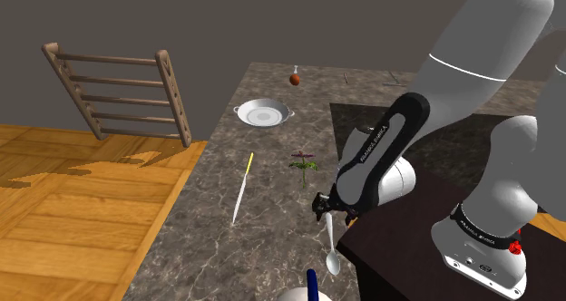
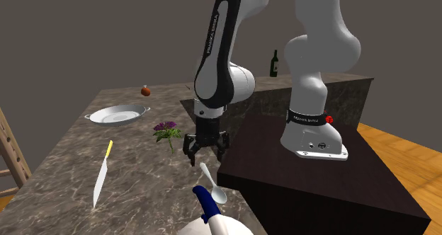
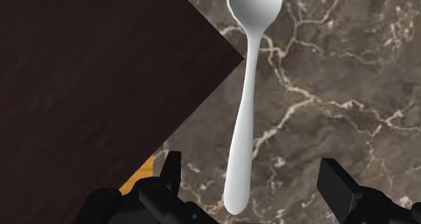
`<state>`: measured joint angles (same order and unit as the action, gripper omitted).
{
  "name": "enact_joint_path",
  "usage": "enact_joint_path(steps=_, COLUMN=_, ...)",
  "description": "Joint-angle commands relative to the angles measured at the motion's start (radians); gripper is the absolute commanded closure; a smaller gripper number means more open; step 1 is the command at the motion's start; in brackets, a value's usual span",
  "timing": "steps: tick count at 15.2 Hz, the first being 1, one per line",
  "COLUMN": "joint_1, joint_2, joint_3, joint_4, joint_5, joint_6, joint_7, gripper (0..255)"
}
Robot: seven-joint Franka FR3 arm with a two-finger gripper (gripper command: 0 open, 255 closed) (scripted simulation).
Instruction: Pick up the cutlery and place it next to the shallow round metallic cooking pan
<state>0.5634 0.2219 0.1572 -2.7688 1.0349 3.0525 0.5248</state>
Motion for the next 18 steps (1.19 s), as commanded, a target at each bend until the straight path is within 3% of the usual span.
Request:
enact_joint_path(steps=1, joint_1=-0.024, joint_2=0.047, joint_3=0.034, joint_4=0.028, joint_5=0.063, joint_6=0.023, joint_7=-0.052, gripper=0)
enact_joint_path(steps=3, joint_1=-0.075, joint_2=0.111, joint_3=0.095, joint_4=0.067, joint_5=0.161, joint_6=0.06, joint_7=-0.15, gripper=0)
enact_joint_path(steps=11, joint_1=-0.078, joint_2=0.111, joint_3=0.098, joint_4=0.067, joint_5=0.159, joint_6=0.061, joint_7=-0.149, gripper=0)
enact_joint_path(steps=12, joint_1=-0.078, joint_2=0.111, joint_3=0.097, joint_4=0.067, joint_5=0.159, joint_6=0.061, joint_7=-0.148, gripper=255)
enact_joint_path(steps=18, joint_1=-0.077, joint_2=0.112, joint_3=0.097, joint_4=0.067, joint_5=0.159, joint_6=0.061, joint_7=-0.148, gripper=255)
